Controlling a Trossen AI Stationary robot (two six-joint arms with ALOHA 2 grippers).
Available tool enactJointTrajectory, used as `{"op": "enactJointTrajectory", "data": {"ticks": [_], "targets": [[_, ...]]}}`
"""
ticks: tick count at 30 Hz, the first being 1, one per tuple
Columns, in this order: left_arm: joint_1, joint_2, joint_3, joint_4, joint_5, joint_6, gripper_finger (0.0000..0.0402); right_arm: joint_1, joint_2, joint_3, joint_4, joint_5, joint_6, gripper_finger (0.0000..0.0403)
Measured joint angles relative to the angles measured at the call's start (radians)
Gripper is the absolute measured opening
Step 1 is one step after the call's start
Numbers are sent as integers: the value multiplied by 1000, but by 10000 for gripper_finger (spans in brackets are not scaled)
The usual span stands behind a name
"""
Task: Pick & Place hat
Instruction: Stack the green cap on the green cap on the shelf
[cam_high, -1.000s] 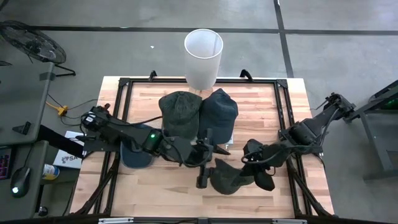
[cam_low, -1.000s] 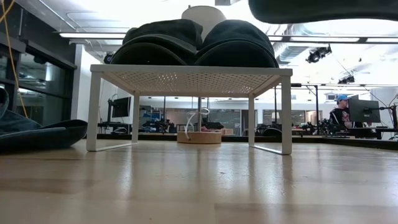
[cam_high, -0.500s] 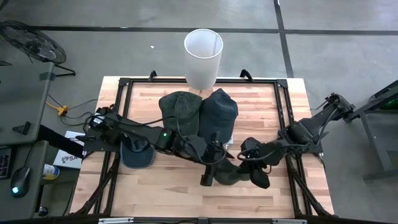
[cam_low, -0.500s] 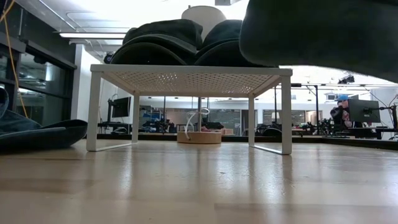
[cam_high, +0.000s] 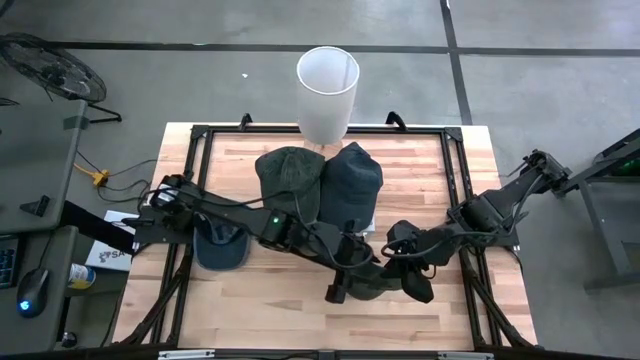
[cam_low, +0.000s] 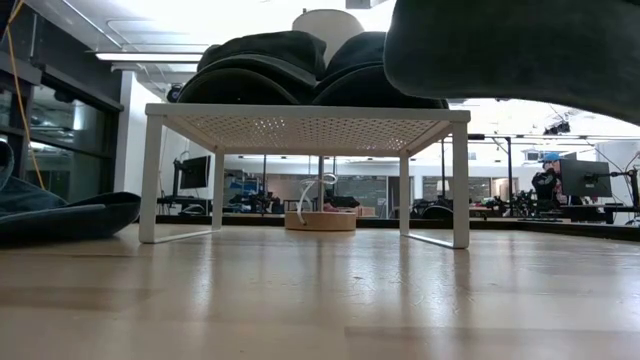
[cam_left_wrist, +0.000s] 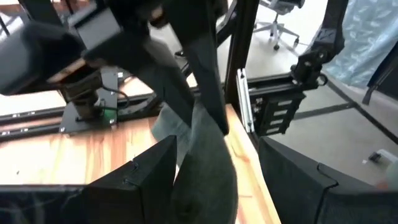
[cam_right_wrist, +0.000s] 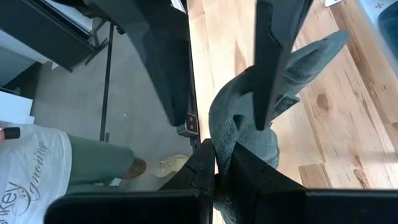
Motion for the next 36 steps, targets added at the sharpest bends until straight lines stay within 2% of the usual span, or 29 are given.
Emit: {"op": "enactJointTrajectory", "data": {"ticks": [13, 26, 36], "targets": [[0, -1, 0, 43, -17, -8, 215, 0, 0, 0, 1, 9, 1, 17], [-1, -1, 0, 42, -18, -32, 116, 0, 0, 0, 53, 27, -14, 17], [-3, -4, 0, 30, 20, -34, 109, -4, 37, -2, 116, 22, -56, 17]]}}
